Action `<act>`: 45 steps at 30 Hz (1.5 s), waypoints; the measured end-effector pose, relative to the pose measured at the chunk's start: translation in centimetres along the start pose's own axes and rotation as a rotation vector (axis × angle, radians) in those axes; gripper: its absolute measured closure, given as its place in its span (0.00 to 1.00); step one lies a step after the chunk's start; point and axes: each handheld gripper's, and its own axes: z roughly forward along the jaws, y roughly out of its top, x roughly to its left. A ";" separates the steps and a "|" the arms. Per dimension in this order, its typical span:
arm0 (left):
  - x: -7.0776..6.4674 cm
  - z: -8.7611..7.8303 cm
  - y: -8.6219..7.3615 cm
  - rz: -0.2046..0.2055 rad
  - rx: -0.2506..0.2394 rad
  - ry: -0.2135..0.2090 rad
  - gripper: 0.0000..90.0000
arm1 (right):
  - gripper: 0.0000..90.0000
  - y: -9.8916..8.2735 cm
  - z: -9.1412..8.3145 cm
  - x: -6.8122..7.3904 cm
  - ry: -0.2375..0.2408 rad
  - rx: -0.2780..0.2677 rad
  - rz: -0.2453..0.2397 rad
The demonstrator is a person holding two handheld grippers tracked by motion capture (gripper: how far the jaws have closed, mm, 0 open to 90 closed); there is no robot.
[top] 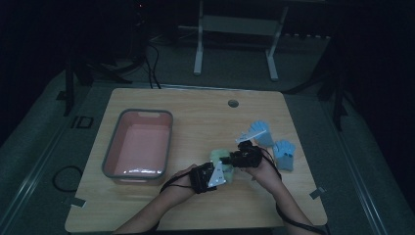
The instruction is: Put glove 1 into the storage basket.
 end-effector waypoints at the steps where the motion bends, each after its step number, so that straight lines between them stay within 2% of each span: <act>1: 0.1 -0.3 0.1 -0.001 0.001 0.001 0.82 | 0.78 0.3 -0.1 0.2 0.001 -0.003 -0.004; 5: 0.8 -1.6 0.4 -0.001 0.019 0.014 0.82 | 0.78 1.4 -0.4 0.8 0.005 -0.020 -0.012; 13: 1.8 -3.8 0.4 0.033 0.039 0.047 0.82 | 0.78 3.9 -0.4 2.3 -0.006 -0.041 -0.050; 25: 3.1 -7.4 -0.4 0.044 0.058 0.082 0.82 | 0.78 7.1 -0.1 4.5 0.004 -0.055 -0.091; 35: 4.2 -9.6 -1.2 0.041 0.076 0.117 0.82 | 0.78 9.7 1.1 5.7 0.030 -0.073 -0.108; 45: 4.8 -11.3 -2.3 0.031 0.106 0.140 0.82 | 0.78 11.5 2.5 6.9 0.043 -0.078 -0.123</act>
